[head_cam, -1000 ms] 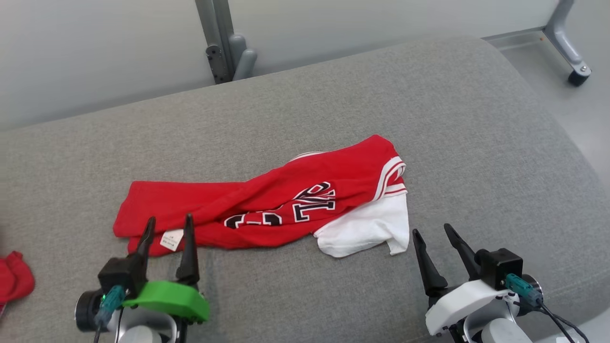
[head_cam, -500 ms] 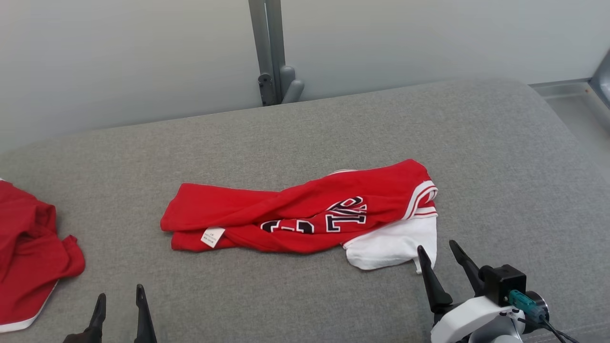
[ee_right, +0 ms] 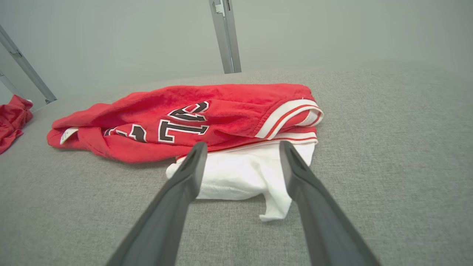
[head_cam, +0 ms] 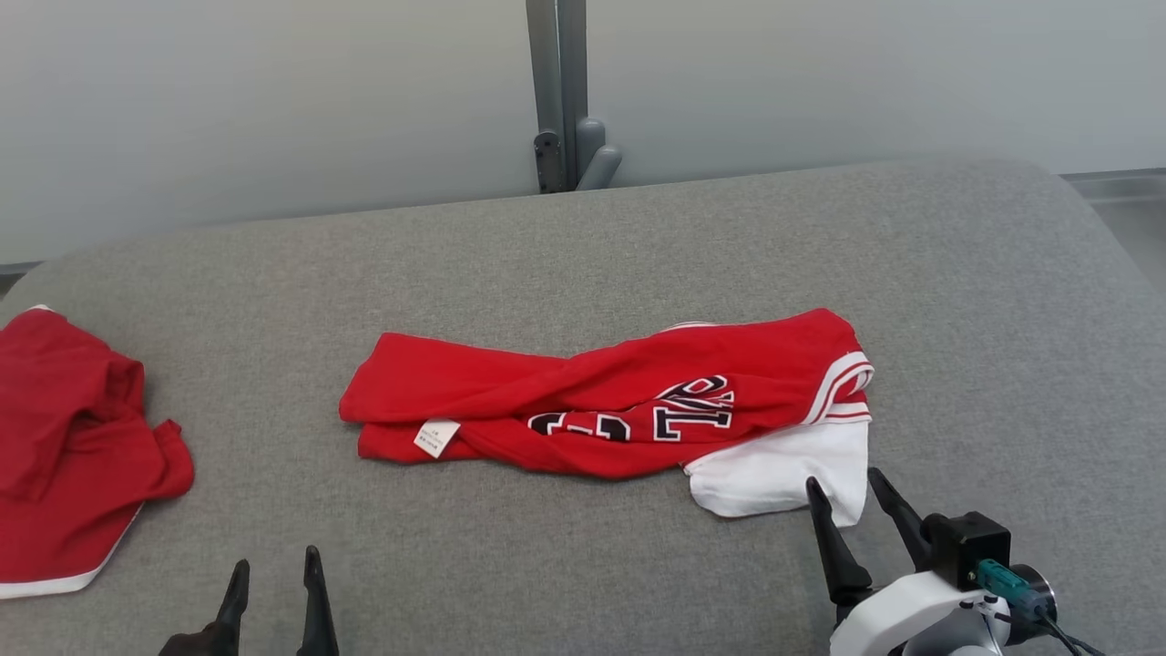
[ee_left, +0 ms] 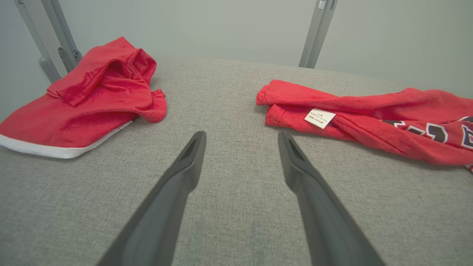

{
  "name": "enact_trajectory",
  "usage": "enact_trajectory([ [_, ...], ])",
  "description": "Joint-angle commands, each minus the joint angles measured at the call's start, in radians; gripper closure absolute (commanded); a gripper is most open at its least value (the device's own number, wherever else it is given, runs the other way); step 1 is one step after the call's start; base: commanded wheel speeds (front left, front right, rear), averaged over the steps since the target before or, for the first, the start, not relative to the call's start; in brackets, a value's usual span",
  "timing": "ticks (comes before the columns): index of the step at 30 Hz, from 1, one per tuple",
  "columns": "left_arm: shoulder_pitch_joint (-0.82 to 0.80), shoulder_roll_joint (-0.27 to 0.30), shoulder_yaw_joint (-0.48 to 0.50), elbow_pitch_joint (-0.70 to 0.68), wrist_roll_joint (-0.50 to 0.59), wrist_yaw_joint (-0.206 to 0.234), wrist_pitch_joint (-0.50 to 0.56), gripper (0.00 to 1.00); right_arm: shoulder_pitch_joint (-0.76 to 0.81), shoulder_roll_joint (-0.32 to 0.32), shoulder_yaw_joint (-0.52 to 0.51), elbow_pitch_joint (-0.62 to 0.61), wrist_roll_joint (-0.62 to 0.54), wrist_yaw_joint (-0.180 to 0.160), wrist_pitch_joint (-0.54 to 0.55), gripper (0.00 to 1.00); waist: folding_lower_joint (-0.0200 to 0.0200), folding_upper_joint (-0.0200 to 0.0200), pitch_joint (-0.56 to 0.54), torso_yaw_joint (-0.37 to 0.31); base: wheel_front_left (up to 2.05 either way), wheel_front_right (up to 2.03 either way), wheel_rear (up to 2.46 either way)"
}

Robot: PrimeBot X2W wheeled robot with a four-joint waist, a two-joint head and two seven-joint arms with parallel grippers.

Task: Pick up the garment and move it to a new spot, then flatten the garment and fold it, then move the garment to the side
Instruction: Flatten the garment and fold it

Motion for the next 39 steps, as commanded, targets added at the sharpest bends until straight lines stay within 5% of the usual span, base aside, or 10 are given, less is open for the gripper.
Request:
enact_trajectory([
  [1, -0.019, 0.003, -0.007, 0.002, -0.007, -0.003, 0.000, 0.00, -0.017, -0.008, 0.002, 0.005, 0.006, -0.001, -0.003, 0.00, 0.0000, 0.0000, 0.019, 0.019, 0.00, 0.00, 0.00],
  [39, -0.155, 0.003, -0.158, 0.049, -0.029, -0.011, 0.000, 0.00, -0.254, -0.012, -0.153, 0.233, 0.086, -0.001, -0.003, 0.00, 0.0000, 0.0000, 0.200, 0.153, 0.00, 0.00, 0.00],
])
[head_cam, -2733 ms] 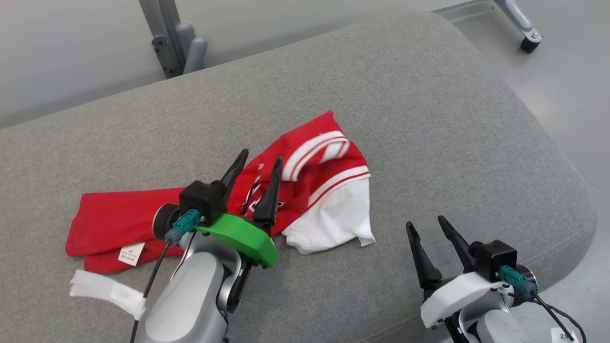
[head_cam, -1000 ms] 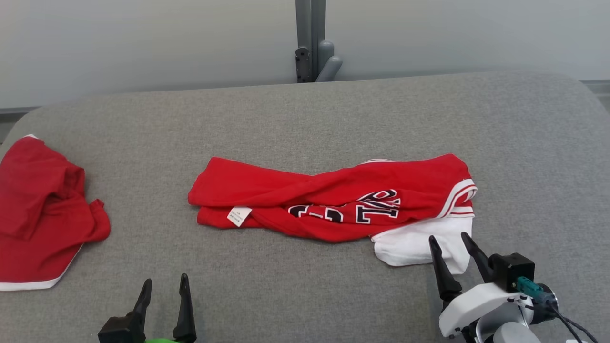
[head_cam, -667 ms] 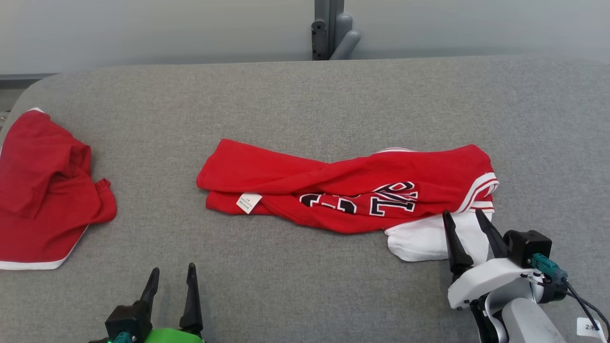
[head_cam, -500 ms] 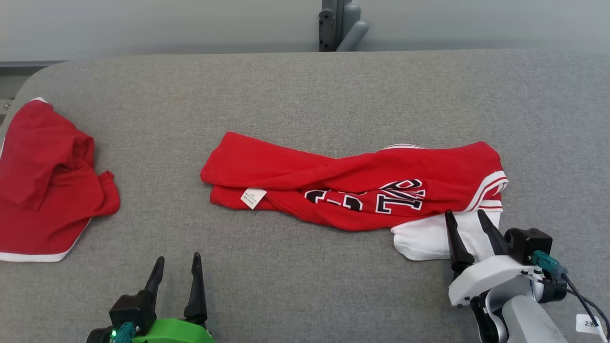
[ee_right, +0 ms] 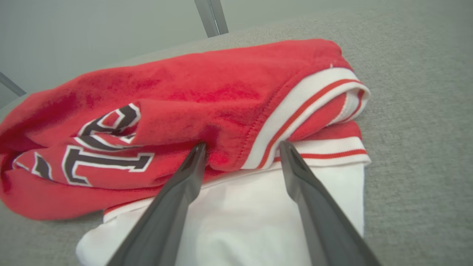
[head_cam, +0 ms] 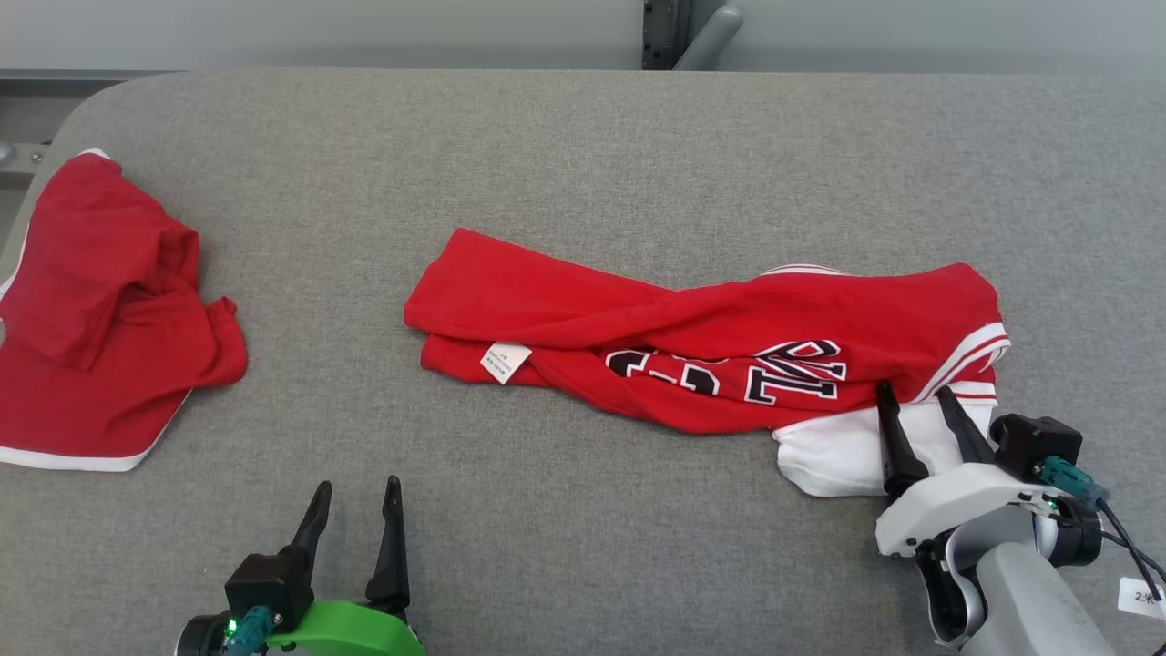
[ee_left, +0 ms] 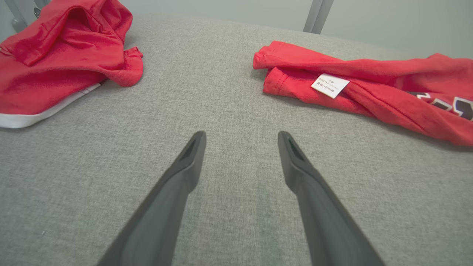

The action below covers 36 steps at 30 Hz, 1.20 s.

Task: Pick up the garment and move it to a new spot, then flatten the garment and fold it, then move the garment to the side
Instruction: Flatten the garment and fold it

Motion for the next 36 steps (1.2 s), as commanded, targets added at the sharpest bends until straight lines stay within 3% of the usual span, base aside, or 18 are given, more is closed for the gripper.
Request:
enact_trajectory([
  [1, -0.016, 0.003, -0.002, 0.002, 0.002, -0.004, 0.000, 0.00, -0.008, -0.004, -0.013, 0.007, -0.004, -0.001, -0.004, 0.00, 0.0000, 0.0000, 0.003, 0.004, 0.00, 0.00, 0.00],
  [9, -0.019, 0.003, -0.005, -0.001, -0.005, -0.004, 0.000, 0.00, 0.002, 0.002, -0.010, 0.009, 0.010, -0.001, -0.004, 0.00, 0.0000, 0.0000, 0.012, 0.004, 0.00, 0.00, 0.00],
  [10, -0.022, 0.003, -0.004, -0.001, -0.005, -0.005, 0.000, 0.00, -0.007, 0.003, -0.003, 0.006, 0.015, -0.001, -0.003, 0.17, 0.0000, 0.0000, 0.014, 0.003, 0.00, 0.00, 0.00],
  [11, -0.024, 0.003, -0.004, -0.001, -0.004, -0.005, 0.000, 0.00, -0.015, 0.003, 0.001, 0.000, 0.019, -0.001, -0.004, 0.51, 0.0000, 0.0000, 0.015, 0.003, 0.00, 0.00, 0.00],
  [12, -0.025, 0.003, -0.004, -0.001, -0.003, -0.006, 0.000, 0.00, -0.020, 0.003, 0.007, -0.004, 0.022, -0.001, -0.004, 0.71, 0.0000, 0.0000, 0.017, 0.003, 0.00, 0.00, 0.00],
  [13, -0.027, 0.003, -0.005, -0.001, -0.001, -0.007, 0.000, 0.00, -0.023, 0.003, 0.012, -0.011, 0.025, -0.001, -0.004, 1.00, 0.0000, 0.0000, 0.019, 0.004, 0.00, 0.00, 0.00],
  [19, -0.033, 0.003, -0.023, 0.003, 0.002, -0.017, 0.000, 0.00, -0.055, -0.010, 0.025, -0.039, 0.049, -0.001, -0.003, 1.00, 0.0000, 0.0000, 0.027, 0.018, 0.00, 0.00, 0.00],
  [26, -0.058, 0.003, -0.080, 0.011, 0.002, -0.029, 0.000, 0.00, -0.202, -0.087, 0.056, -0.049, 0.050, -0.001, -0.004, 1.00, 0.0000, 0.0000, 0.074, 0.055, 0.00, 0.00, 0.00],
  [29, -0.082, 0.002, -0.153, 0.028, 0.025, -0.050, 0.000, 0.00, -0.310, -0.146, 0.075, 0.017, 0.036, -0.001, -0.004, 1.00, 0.0000, 0.0000, 0.098, 0.095, 0.00, 0.00, 0.00],
  [36, -0.140, 0.003, -0.239, 0.022, -0.009, -0.041, 0.000, 0.00, -0.519, -0.218, 0.049, 0.233, -0.023, -0.001, -0.004, 1.00, 0.0000, 0.0000, 0.132, 0.171, 0.00, 0.00, 0.00],
])
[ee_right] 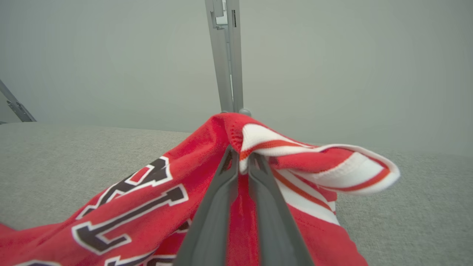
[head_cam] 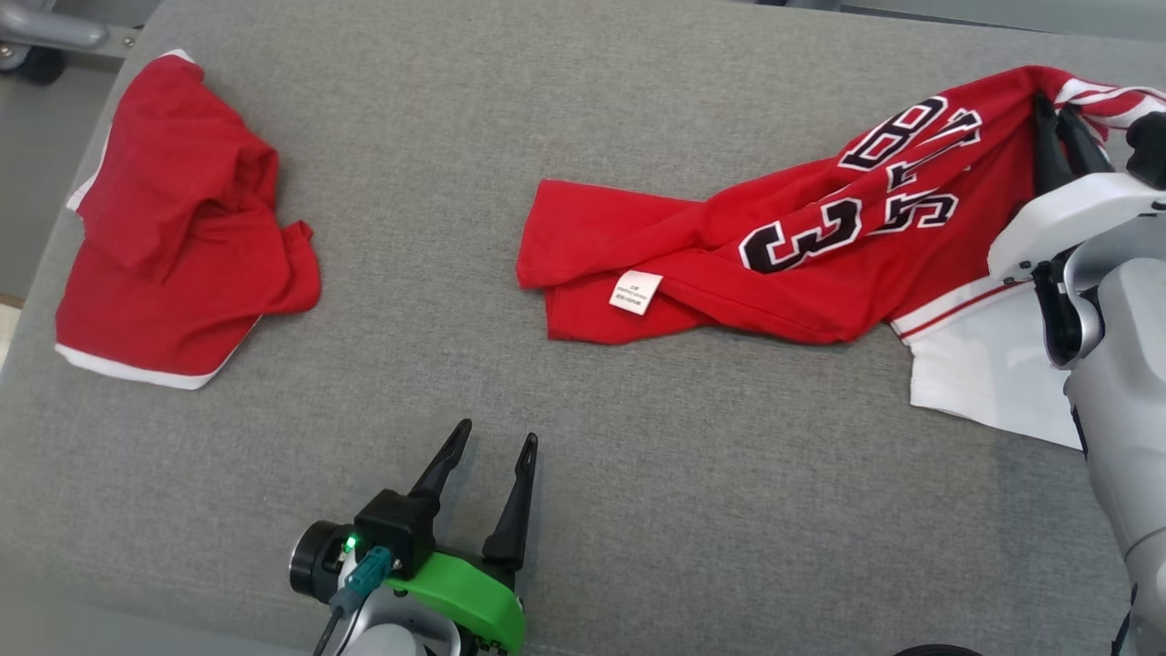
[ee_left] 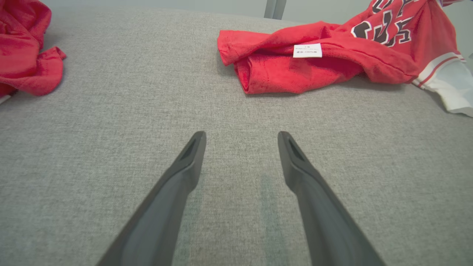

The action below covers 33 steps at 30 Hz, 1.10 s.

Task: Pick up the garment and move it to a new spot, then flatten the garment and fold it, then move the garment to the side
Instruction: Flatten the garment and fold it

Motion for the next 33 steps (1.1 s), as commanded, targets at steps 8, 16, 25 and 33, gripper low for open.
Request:
enact_trajectory([
  [8, 0.005, 0.003, 0.007, -0.011, -0.023, 0.028, 0.000, 0.00, 0.005, 0.028, -0.025, 0.071, -0.078, -0.001, -0.003, 0.00, -0.0001, 0.0000, -0.019, 0.044, 0.00, 0.00, 0.00],
  [16, 0.077, 0.003, 0.090, 0.001, -0.005, 0.026, 0.000, 0.00, 0.289, 0.074, 0.018, -0.111, -0.026, -0.001, -0.003, 0.00, -0.0001, 0.0000, -0.161, -0.084, 0.00, 0.00, 0.00],
  [25, 0.148, 0.004, 0.133, 0.013, -0.003, 0.018, 0.000, 0.00, 0.581, 0.120, 0.025, -0.306, -0.022, -0.001, -0.003, 0.00, -0.0001, 0.0000, -0.263, -0.196, 0.00, 0.00, 0.00],
  [33, 0.185, 0.003, 0.151, 0.007, -0.010, 0.025, 0.000, 0.00, 0.782, 0.167, 0.013, -0.509, -0.074, -0.001, -0.003, 0.00, -0.0001, 0.0000, -0.298, -0.247, 0.00, 0.00, 0.00],
])
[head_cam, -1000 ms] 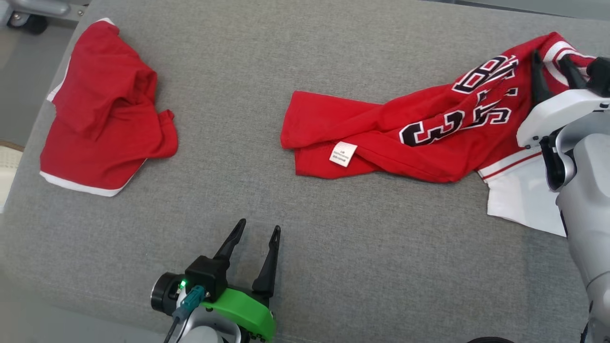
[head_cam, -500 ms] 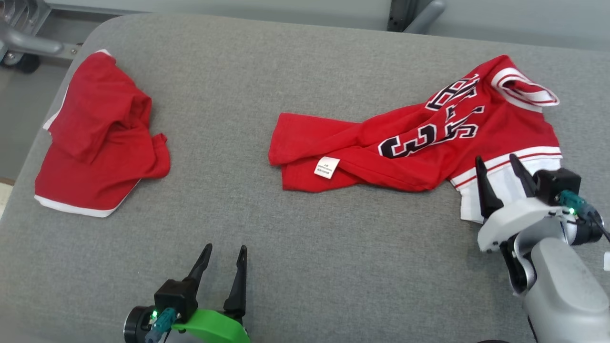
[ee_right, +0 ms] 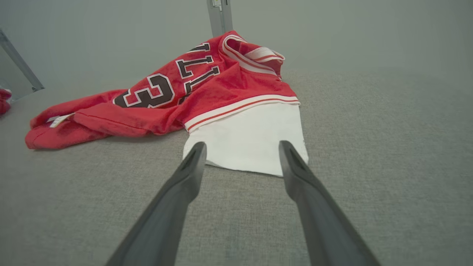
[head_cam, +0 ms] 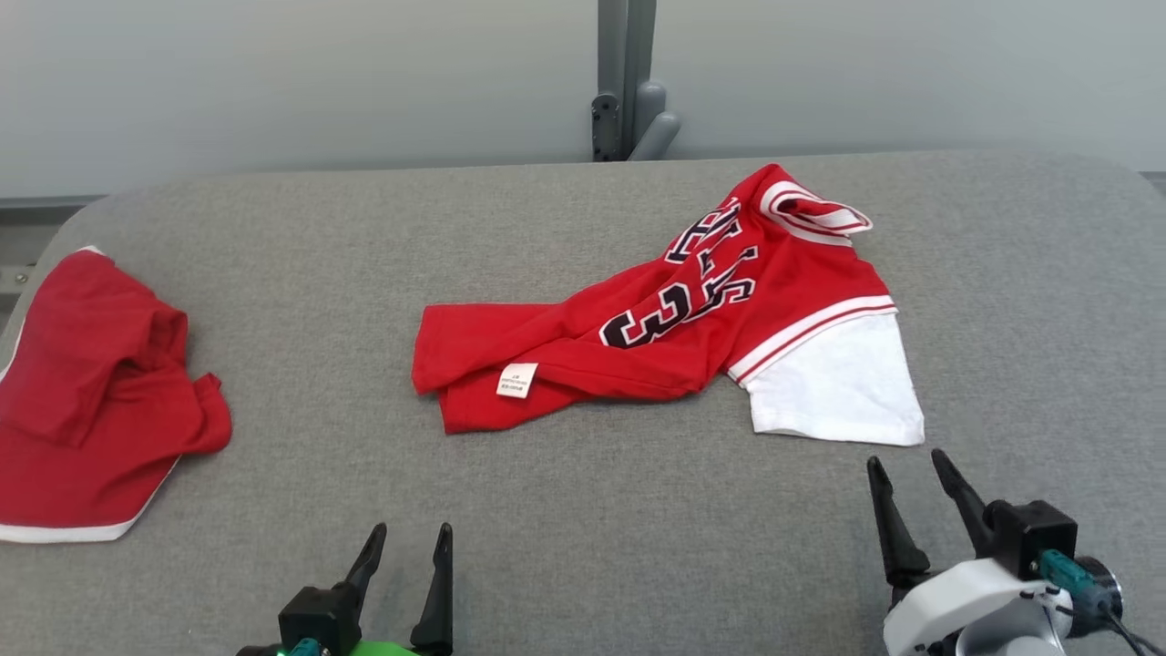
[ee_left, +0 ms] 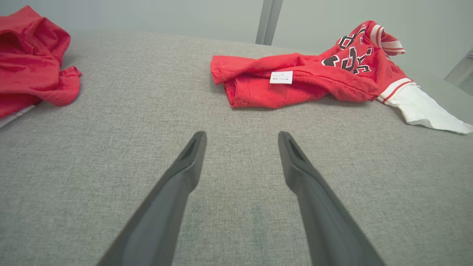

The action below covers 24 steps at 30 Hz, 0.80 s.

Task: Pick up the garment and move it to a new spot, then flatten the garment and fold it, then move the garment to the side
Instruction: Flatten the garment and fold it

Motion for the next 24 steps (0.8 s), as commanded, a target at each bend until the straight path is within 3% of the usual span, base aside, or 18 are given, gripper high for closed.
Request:
enact_trajectory([
  [1, 0.016, 0.004, 0.007, -0.002, -0.007, 0.004, 0.000, 0.00, 0.049, 0.006, 0.004, -0.042, -0.014, -0.001, -0.003, 0.00, 0.0001, 0.0000, -0.052, -0.064, 0.00, 0.00, 0.00],
  [10, -0.003, 0.004, 0.022, -0.011, -0.004, 0.005, 0.000, 0.00, 0.088, 0.031, 0.006, -0.090, -0.012, -0.001, -0.003, 0.00, 0.0001, 0.0000, -0.031, -0.110, 0.00, 0.00, 0.00],
  [18, -0.168, 0.004, 0.036, 0.075, 0.017, -0.020, 0.000, 0.00, 0.032, 0.029, 0.036, -0.089, -0.006, -0.001, -0.003, 0.00, 0.0001, 0.0000, 0.053, -0.149, 0.00, 0.00, 0.00],
  [24, -0.303, 0.004, 0.100, 0.160, 0.064, -0.020, 0.000, 0.00, -0.013, 0.027, 0.055, -0.074, 0.005, -0.001, -0.003, 0.00, 0.0001, 0.0000, 0.122, -0.186, 0.00, 0.00, 0.00],
])
